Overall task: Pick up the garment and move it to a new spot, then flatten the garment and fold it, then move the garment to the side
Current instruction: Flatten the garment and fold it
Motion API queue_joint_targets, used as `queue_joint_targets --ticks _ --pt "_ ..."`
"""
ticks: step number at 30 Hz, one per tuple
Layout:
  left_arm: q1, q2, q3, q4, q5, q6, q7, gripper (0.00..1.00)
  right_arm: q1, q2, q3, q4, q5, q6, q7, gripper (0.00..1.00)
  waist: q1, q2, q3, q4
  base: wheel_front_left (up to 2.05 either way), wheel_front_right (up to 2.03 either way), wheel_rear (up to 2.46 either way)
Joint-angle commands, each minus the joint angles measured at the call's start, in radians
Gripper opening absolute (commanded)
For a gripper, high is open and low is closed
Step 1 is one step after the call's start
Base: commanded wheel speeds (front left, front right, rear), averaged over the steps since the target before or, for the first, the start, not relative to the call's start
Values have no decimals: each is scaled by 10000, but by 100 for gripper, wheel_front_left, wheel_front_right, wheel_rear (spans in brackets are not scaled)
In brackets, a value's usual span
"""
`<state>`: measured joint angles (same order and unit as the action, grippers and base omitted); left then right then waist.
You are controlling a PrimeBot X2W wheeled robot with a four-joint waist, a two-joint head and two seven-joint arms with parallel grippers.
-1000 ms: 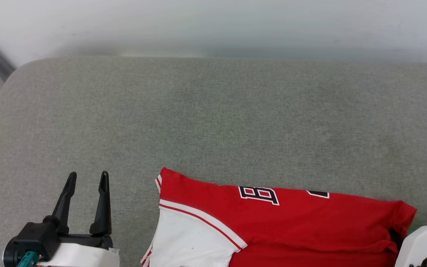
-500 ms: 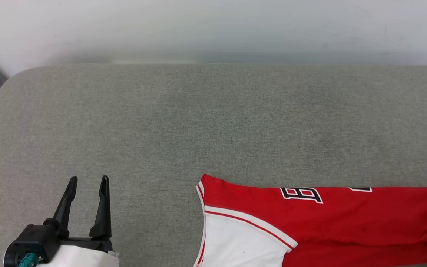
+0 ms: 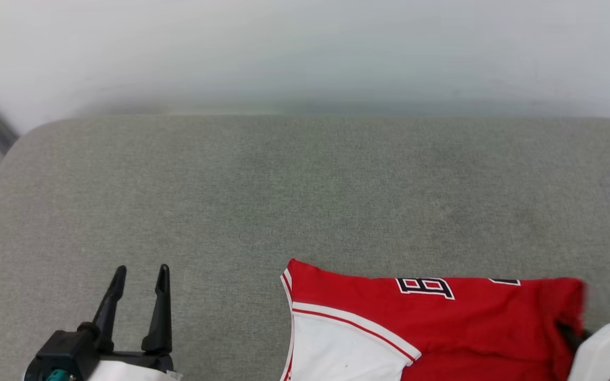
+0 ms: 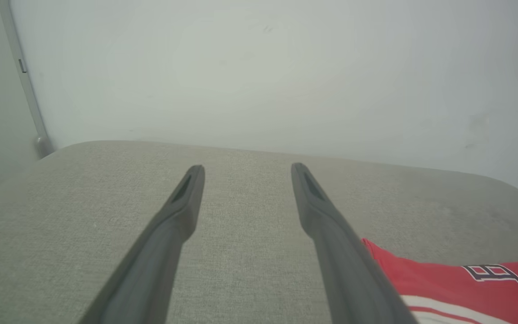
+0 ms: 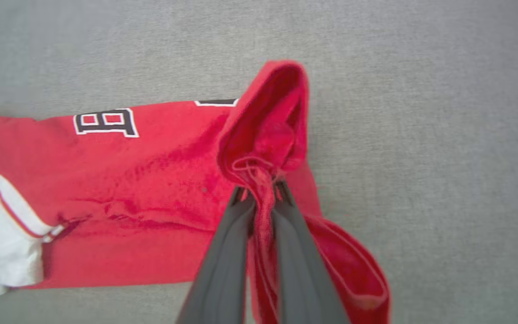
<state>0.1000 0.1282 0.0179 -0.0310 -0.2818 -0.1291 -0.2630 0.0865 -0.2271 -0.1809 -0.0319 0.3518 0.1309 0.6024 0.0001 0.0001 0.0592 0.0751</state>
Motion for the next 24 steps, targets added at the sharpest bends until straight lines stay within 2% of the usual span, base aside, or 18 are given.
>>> queue_joint_targets --ticks 1,3,8,13,19,24 --pt "214 -44 30 5 -20 -14 -22 100 242 251 352 -553 248 -4 345 0 -1 -1 -166 106 0 0 0" --pt "249 -62 35 10 -29 -14 -22 100 360 331 565 -816 321 -4 547 0 -1 -1 -216 132 0 0 0" --pt "401 -70 16 60 -40 -14 -22 100 569 1094 1546 -1724 761 -4 1184 0 -1 -1 -404 326 0 0 0" --pt "464 -112 28 16 -62 -14 -22 100 628 1680 2200 -2022 1398 -4 1240 0 -1 -1 -540 566 0 0 0" --pt "575 -104 50 69 -70 -14 -22 100 252 1790 2969 -1220 3140 -3 389 0 -1 -1 -623 741 0 0 0" --pt "522 -106 63 53 -78 -15 -22 100 -370 1775 3895 206 4419 -3 -625 0 -1 -1 -614 836 0 0 0"
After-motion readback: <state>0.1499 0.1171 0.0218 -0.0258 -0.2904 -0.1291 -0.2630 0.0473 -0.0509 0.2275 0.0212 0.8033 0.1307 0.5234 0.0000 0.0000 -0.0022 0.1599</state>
